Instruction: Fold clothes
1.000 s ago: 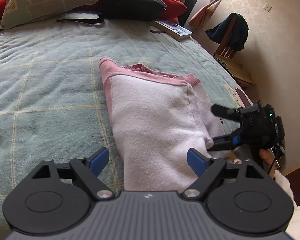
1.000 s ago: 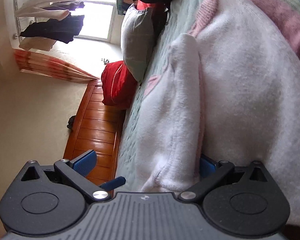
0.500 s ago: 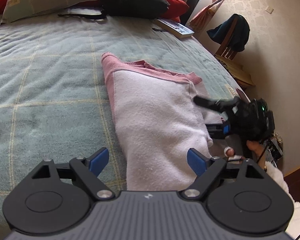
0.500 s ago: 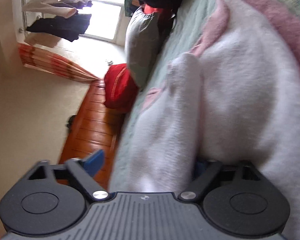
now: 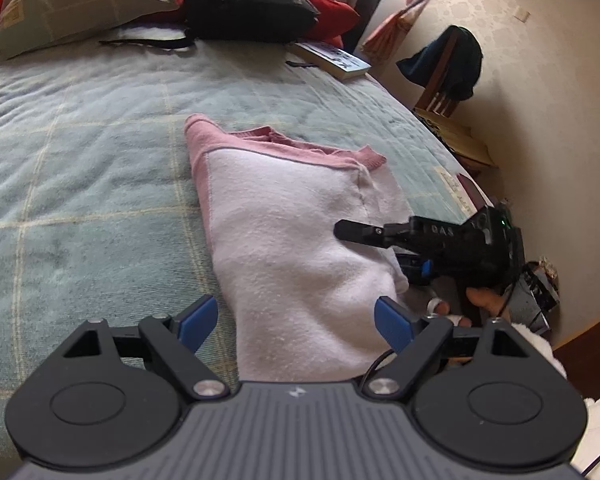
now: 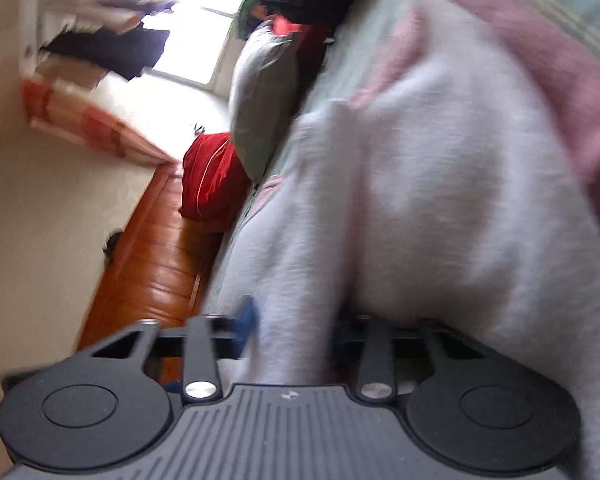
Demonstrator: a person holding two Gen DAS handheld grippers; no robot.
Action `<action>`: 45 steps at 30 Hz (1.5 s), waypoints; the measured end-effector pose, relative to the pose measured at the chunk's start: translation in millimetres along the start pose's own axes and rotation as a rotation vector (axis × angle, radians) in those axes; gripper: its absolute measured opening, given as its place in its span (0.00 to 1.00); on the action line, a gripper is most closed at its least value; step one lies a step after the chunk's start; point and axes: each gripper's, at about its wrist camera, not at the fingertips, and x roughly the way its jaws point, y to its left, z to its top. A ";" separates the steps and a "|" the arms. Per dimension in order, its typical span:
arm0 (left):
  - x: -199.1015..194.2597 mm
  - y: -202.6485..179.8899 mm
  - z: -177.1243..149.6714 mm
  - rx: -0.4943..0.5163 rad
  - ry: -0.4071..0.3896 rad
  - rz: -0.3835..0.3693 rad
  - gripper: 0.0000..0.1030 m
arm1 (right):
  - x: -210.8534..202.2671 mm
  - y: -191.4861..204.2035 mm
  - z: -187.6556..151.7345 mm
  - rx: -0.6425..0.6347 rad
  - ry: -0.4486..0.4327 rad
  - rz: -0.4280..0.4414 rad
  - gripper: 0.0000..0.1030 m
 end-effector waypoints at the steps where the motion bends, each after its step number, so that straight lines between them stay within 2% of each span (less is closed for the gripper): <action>1: 1.1 -2.0 -0.4 0.007 0.001 0.001 0.83 | -1.0 0.3 0.6 0.019 -0.001 -0.004 0.33; 3: 3.5 -5.6 -2.3 0.022 0.004 0.003 0.83 | 3.3 15.7 -3.9 -0.063 -0.006 -0.074 0.36; 4: 4.8 -6.9 -3.1 0.027 0.007 0.005 0.83 | 5.4 23.4 -6.1 -0.104 -0.009 -0.108 0.34; 5: 6.0 -7.6 -3.9 0.030 0.011 0.007 0.83 | 7.9 30.1 -8.2 -0.141 -0.010 -0.142 0.26; 6: 6.5 -8.2 -4.7 0.033 0.013 0.010 0.83 | 11.8 30.8 -8.9 -0.157 -0.006 -0.162 0.26; 11: 2.6 -7.3 -6.5 0.030 0.004 0.013 0.83 | 4.3 33.5 -1.6 -0.142 -0.005 -0.143 0.24; 27: -4.9 -7.6 -12.8 0.021 -0.024 -0.001 0.83 | -30.2 107.7 65.4 -0.439 -0.001 -0.290 0.23; 30: -5.4 -8.6 -13.4 0.026 -0.026 -0.003 0.83 | -39.0 106.8 70.7 -0.442 -0.005 -0.318 0.23; 40: -1.1 -9.8 -12.3 0.025 -0.020 -0.003 0.83 | -61.7 27.4 70.6 -0.176 0.016 -0.349 0.24; 45: -0.9 -14.7 -12.0 0.037 -0.022 -0.001 0.84 | -65.4 43.8 79.6 -0.226 -0.008 -0.336 0.23</action>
